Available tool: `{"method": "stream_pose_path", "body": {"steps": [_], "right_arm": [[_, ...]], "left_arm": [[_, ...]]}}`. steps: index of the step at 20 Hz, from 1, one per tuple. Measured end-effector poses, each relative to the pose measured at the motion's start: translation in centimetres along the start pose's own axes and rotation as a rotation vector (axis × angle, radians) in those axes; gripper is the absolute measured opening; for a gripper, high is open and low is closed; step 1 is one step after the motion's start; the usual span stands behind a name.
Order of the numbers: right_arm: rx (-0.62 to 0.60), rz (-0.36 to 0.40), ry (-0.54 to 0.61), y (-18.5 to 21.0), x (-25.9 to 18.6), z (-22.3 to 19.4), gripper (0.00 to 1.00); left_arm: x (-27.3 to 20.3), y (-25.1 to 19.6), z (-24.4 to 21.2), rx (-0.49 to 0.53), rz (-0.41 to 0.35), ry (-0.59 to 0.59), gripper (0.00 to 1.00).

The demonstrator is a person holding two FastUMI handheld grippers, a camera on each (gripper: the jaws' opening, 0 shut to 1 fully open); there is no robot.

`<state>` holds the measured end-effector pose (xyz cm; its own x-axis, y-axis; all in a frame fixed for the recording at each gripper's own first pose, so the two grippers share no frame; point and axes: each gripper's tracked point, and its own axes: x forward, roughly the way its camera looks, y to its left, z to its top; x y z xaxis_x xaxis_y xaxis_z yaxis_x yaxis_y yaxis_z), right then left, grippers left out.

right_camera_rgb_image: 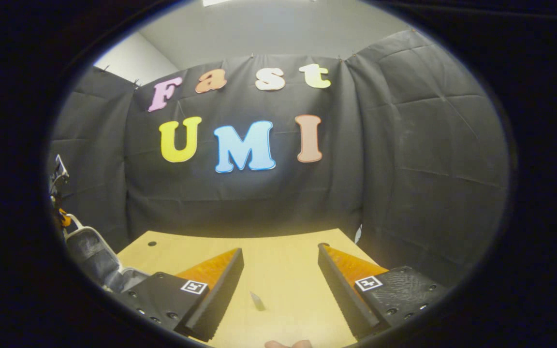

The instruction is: First open the suitcase, pack the skin care products into it, and then close the suitcase.

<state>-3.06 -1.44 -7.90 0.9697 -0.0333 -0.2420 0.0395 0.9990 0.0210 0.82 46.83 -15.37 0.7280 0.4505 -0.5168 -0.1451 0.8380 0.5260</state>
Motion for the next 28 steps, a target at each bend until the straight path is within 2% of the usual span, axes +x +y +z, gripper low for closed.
{"method": "stream_pose_path", "body": {"steps": [5,9,10,11,13,15,17,19,21,23,25,28], "right_arm": [[0.053,-0.043,0.046,-0.7,0.1,-1.3,0.94],[0.087,-0.069,0.074,-0.8,0.4,-2.0,0.94],[0.091,-0.07,0.078,-0.6,0.4,-2.1,0.95],[0.093,-0.071,0.081,-0.6,0.5,-2.2,0.95],[0.092,-0.067,0.085,-0.3,0.6,-2.4,0.94],[0.091,-0.053,0.09,0.3,0.8,-2.6,0.94],[0.083,-0.041,0.095,0.6,1.0,-2.8,0.94],[0.08,-0.031,0.102,0.7,1.0,-3.0,0.94],[0.084,-0.031,0.1,0.5,0.9,-3.1,0.94],[0.09,-0.041,0.102,-0.1,0.7,-3.2,0.94],[0.099,-0.051,0.108,-0.9,0.6,-3.4,0.94],[0.113,-0.076,0.116,-2.7,0.2,-3.6,0.94]], "left_arm": [[6.4,3.0,-6.7,0.038,0.055,0.119,0.11],[9.6,4.3,-10.2,-0.003,0.096,0.183,0.13],[9.8,4.3,-10.3,-0.034,0.081,0.167,0.19],[9.3,3.5,-10.4,-0.068,0.043,0.149,0.46],[8.5,2.2,-10.7,-0.063,0.031,0.134,1.0],[8.0,0.9,-10.0,-0.039,0.017,0.114,0.98],[6.9,-2.0,-8.4,-0.061,-0.043,0.089,0.98],[4.5,-6.9,-5.4,-0.119,-0.137,0.03,0.98],[1.2,-14.4,-2.4,-0.203,-0.284,-0.02,0.98],[-2.9,-23.1,-0.1,-0.236,-0.447,-0.048,0.98],[-6.3,-31.8,0.7,-0.202,-0.596,-0.058,0.98],[-11.2,-42.3,1.2,-0.145,-0.76,-0.083,0.98]]}}
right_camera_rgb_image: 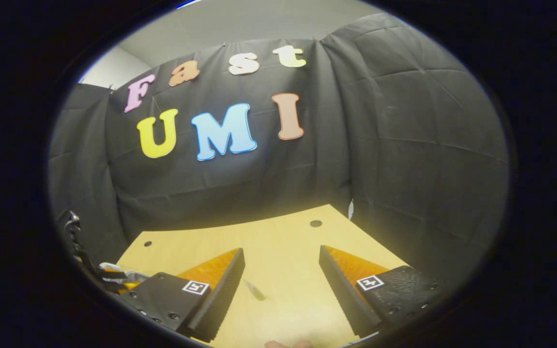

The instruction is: First open the suitcase, pack the skin care products into it, and then close the suitcase.

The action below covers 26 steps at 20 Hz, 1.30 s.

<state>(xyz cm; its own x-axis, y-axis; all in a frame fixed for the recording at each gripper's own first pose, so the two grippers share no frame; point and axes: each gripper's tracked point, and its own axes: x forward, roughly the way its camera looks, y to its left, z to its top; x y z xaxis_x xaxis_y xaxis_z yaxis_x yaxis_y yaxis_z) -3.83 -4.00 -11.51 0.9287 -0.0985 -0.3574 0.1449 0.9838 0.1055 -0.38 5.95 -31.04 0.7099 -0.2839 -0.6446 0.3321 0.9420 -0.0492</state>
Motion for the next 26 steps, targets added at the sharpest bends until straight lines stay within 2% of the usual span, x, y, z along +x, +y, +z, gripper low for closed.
{"method": "stream_pose_path", "body": {"steps": [2,5,7,9,13,17,20,24,26], "right_arm": [[0.003,-0.013,0.003,-1.1,-0.2,-0.1,0.94],[0.008,-0.034,0.019,-2.7,-0.6,-0.7,0.94],[-0.002,-0.047,0.038,-3.6,-0.7,-1.4,0.94],[-0.012,-0.054,0.066,-4.4,-1.0,-2.2,0.94],[-0.012,-0.063,0.105,-5.7,-1.7,-3.2,0.94],[-0.042,-0.065,0.134,-6.1,-1.2,-4.3,0.94],[-0.073,-0.011,0.215,-4.8,0.3,-7.8,0.94],[-0.068,0.045,0.305,-2.0,2.9,-12.0,0.94],[-0.113,0.072,0.357,-1.0,4.0,-14.5,0.94]], "left_arm": [[2.2,-4.5,-0.8,0.017,-0.062,0.007,0.98],[5.0,-8.3,-0.7,0.011,-0.086,0.004,0.98],[7.0,-9.9,-0.2,-0.019,-0.085,-0.003,0.98],[9.1,-10.8,0.2,-0.023,-0.053,-0.015,0.98],[12.6,-10.7,-0.5,0.012,0.027,-0.001,0.98],[14.9,-10.7,-0.5,0.033,0.053,0.002,0.99],[16.0,-9.8,0.2,0.038,0.105,-0.018,0.99],[17.6,-10.3,-1.1,0.035,0.108,0.003,0.99],[17.5,-10.2,-1.1,0.024,0.122,-0.007,0.88]]}}
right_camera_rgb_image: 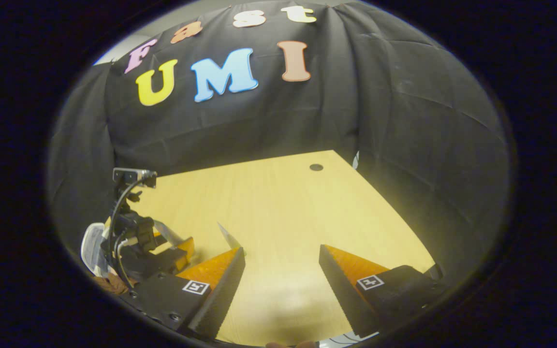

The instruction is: First open the suitcase, pack the skin care products into it, and then close the suitcase.

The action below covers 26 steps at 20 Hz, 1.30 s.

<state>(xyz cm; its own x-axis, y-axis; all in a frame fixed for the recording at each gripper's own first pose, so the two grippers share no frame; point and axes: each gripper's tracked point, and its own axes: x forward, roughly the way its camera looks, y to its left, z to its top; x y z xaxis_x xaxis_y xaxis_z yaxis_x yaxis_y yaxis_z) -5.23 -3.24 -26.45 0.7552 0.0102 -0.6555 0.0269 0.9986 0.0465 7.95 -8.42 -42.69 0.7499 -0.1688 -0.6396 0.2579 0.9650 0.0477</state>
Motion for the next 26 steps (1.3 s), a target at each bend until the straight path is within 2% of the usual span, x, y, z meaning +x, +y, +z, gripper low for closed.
{"method": "stream_pose_path", "body": {"steps": [2,5,10,14,15,17,21,23,24,25,26], "right_arm": [[-0.052,0.03,0.039,1.0,1.4,-1.2,0.94],[-0.115,0.076,0.079,2.3,3.2,-2.2,0.94],[-0.146,0.155,0.154,4.3,6.3,-3.1,0.93],[-0.189,0.218,0.21,6.1,9.2,-3.8,0.9],[-0.204,0.222,0.213,6.3,9.8,-3.7,0.88],[-0.228,0.234,0.219,6.8,11.1,-3.7,0.88],[-0.224,0.256,0.257,8.0,13.2,-4.1,0.83],[-0.221,0.273,0.282,8.6,13.8,-4.6,0.75],[-0.218,0.281,0.295,8.9,13.9,-4.9,0.63],[-0.221,0.281,0.304,9.0,14.1,-5.0,0.55],[-0.231,0.273,0.305,8.8,14.4,-5.1,0.54]], "left_arm": [[0.4,-0.4,0.0,-0.017,-0.018,-0.009,0.64],[0.3,-0.4,-0.1,-0.027,-0.027,-0.009,0.57],[-0.4,-1.1,0.2,-0.018,-0.061,0.0,0.57],[-2.7,-0.4,2.5,-0.053,-0.05,-0.033,0.55],[-3.4,-0.1,3.1,-0.057,-0.048,-0.046,0.59],[-4.7,1.1,4.4,-0.071,-0.035,-0.062,0.57],[-7.7,4.6,6.3,-0.123,0.032,-0.076,0.59],[-9.6,7.2,6.9,-0.152,0.081,-0.075,0.59],[-10.6,8.8,7.2,-0.164,0.113,-0.076,0.59],[-11.5,10.5,7.2,-0.172,0.146,-0.071,0.57],[-12.3,12.3,6.9,-0.177,0.179,-0.064,0.57]]}}
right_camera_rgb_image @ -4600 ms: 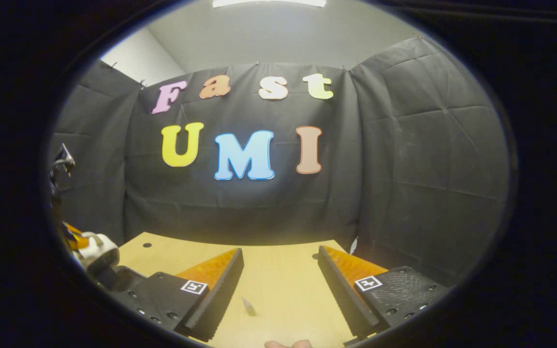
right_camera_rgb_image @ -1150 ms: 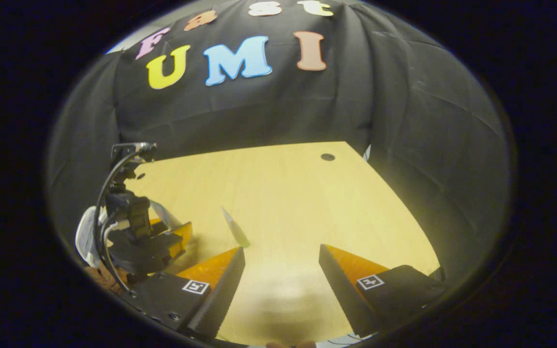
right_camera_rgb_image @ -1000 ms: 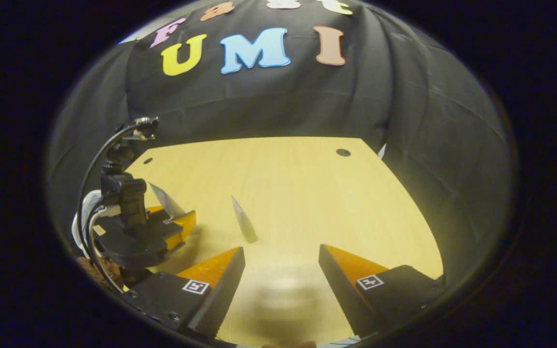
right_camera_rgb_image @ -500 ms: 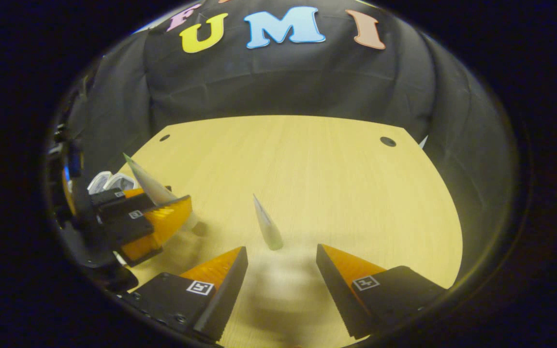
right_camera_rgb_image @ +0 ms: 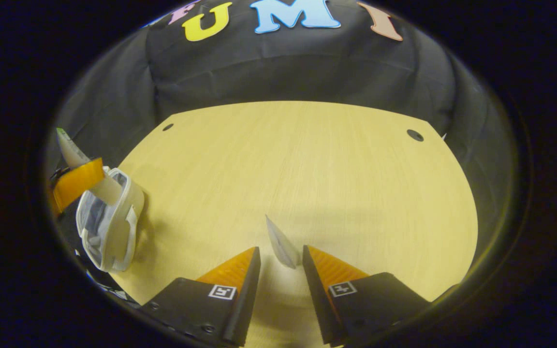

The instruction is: First open the suitcase, pack the skin care products into it, and then close the suitcase.

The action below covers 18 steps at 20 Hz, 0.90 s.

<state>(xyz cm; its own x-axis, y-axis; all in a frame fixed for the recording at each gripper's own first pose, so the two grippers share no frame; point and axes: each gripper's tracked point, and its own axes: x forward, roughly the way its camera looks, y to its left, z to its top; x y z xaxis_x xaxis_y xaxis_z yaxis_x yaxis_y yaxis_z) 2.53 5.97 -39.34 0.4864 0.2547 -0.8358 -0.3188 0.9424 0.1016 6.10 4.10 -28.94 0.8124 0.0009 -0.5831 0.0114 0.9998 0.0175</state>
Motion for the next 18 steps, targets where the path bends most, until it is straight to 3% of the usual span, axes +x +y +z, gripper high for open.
{"method": "stream_pose_path", "body": {"steps": [1,2,3,6,7,10,14,18], "right_arm": [[-0.011,-0.014,-0.001,-0.4,0.2,0.0,0.54],[-0.018,-0.024,-0.006,-0.7,0.1,0.2,0.36],[-0.014,-0.017,-0.007,-0.4,0.5,0.2,0.27],[0.003,-0.009,-0.003,-0.2,0.3,0.2,0.32],[0.005,-0.005,-0.003,0.0,0.2,0.2,0.28],[0.021,0.035,-0.033,2.0,-1.4,1.5,0.31],[0.024,0.178,-0.127,9.3,-5.7,5.2,0.28],[-0.042,0.394,-0.162,21.1,-8.8,7.2,0.28]], "left_arm": [[-0.7,1.6,0.0,-0.003,0.027,0.009,0.57],[-1.3,3.4,-0.3,-0.009,0.054,0.018,0.57],[-1.9,5.4,-0.9,-0.014,0.082,0.029,0.57],[-3.2,10.9,-2.7,-0.011,0.16,0.109,0.57],[-3.5,12.1,-3.7,-0.005,0.176,0.146,0.57],[-3.6,14.9,-6.6,0.023,0.178,0.268,0.59],[-3.4,16.0,-10.6,0.009,0.159,0.387,0.57],[-3.1,17.9,-13.4,-0.026,0.158,0.485,0.57]]}}
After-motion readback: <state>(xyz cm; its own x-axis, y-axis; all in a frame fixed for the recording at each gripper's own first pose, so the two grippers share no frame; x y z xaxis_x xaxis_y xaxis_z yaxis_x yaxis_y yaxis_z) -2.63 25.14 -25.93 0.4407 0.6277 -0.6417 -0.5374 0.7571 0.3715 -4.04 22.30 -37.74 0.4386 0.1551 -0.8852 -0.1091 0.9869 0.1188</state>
